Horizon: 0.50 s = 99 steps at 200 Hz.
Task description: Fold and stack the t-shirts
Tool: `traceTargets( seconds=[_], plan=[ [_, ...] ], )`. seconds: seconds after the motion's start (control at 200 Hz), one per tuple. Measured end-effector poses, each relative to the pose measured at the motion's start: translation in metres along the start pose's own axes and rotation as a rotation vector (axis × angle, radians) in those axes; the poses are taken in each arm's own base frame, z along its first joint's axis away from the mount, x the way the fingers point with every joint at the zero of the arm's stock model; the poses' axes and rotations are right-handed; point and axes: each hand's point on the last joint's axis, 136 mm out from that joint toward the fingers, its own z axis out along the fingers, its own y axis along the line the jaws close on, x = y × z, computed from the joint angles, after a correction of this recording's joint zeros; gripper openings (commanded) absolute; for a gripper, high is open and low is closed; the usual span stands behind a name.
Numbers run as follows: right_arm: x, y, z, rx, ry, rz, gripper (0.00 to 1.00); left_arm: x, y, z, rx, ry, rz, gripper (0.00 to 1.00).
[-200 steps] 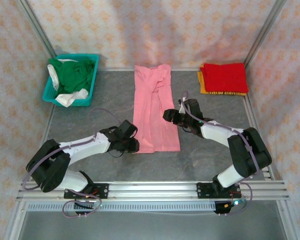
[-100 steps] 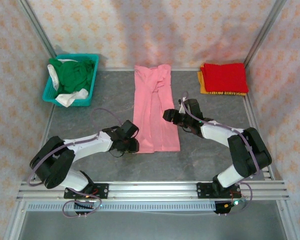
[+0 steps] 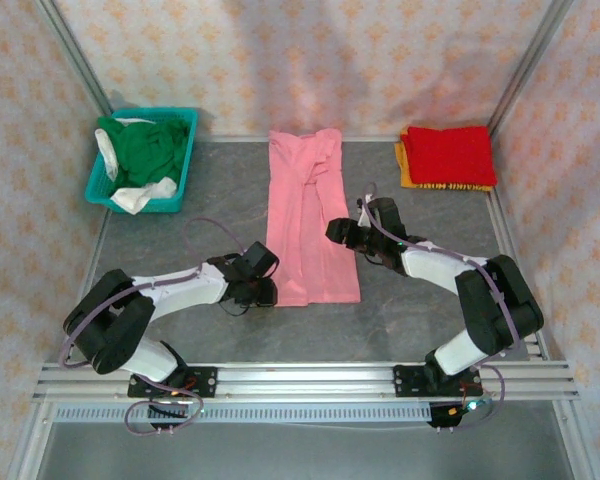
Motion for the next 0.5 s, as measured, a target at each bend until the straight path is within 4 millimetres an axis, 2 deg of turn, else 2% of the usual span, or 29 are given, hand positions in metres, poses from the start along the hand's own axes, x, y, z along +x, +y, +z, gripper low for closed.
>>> traceTargets(
  seconds=[0.11,0.185,0.265,0.36,0.495],
  plan=[
    [-0.001,0.007,-0.013,-0.003,-0.006,0.004,0.58,0.0,0.001,0.0,-0.009,-0.006,-0.004,0.06],
    [0.001,0.01,-0.029,0.005,-0.014,0.018,0.59,-0.001,0.001,-0.001,-0.011,-0.012,-0.012,0.0],
    [0.009,0.006,-0.045,0.031,-0.012,0.044,0.59,-0.002,0.001,-0.001,-0.01,-0.015,-0.015,0.0],
    [0.031,-0.011,-0.056,0.099,0.037,0.098,0.59,-0.001,0.001,-0.001,-0.014,-0.019,-0.009,0.0],
    [0.081,-0.05,-0.061,0.224,0.175,0.186,0.55,-0.002,0.001,-0.001,-0.015,-0.021,-0.009,0.0]
  ],
)
